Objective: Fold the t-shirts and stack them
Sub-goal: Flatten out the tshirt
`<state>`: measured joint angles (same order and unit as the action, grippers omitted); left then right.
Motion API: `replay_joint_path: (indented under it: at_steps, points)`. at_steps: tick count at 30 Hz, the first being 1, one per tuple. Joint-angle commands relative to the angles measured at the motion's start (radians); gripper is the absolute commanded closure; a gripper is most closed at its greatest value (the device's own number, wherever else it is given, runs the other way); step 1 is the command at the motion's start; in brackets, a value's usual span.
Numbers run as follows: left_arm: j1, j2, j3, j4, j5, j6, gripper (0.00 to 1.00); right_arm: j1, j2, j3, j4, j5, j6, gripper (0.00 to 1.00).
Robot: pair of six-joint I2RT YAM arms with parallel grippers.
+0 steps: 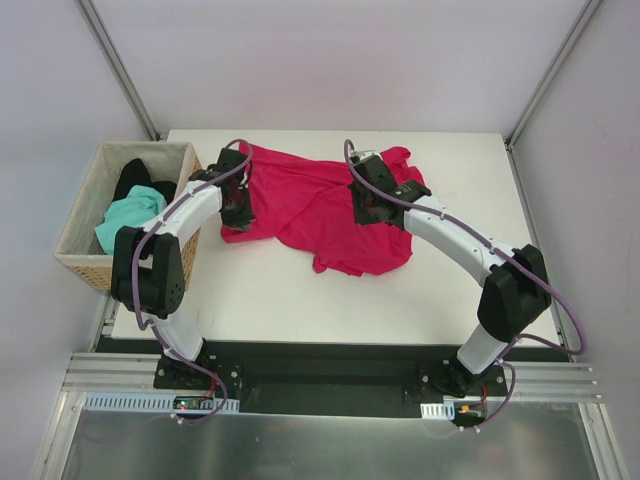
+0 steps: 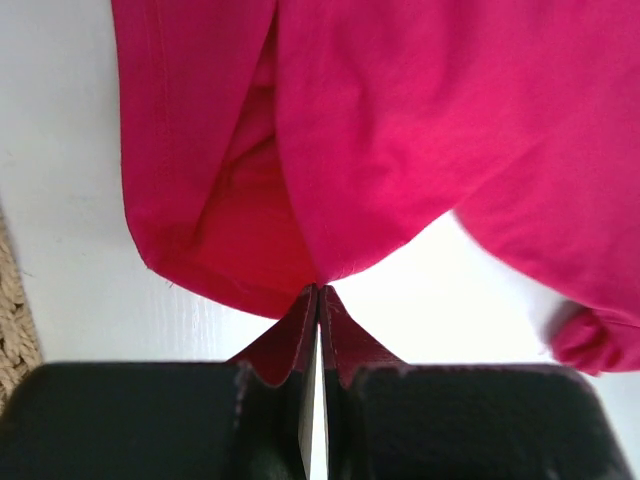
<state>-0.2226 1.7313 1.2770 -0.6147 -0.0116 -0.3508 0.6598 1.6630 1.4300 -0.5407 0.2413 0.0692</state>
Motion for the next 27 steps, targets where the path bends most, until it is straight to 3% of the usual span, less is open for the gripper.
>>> replay_joint_path:
  at_steps: [1, 14, 27]
  points:
    - [0.006, -0.078, 0.087, -0.034, -0.034, -0.011, 1.00, 0.047, 0.007, 0.000, -0.021, -0.005, 0.026, 0.90]
    - [0.048, -0.107, 0.191, -0.068, -0.065, 0.016, 1.00, 0.158, 0.049, -0.065, 0.007, -0.023, 0.066, 0.90]
    - [0.052, -0.127, 0.200, -0.079, -0.054, 0.009, 1.00, 0.259, 0.138, -0.056, 0.039, -0.074, 0.090, 0.72]
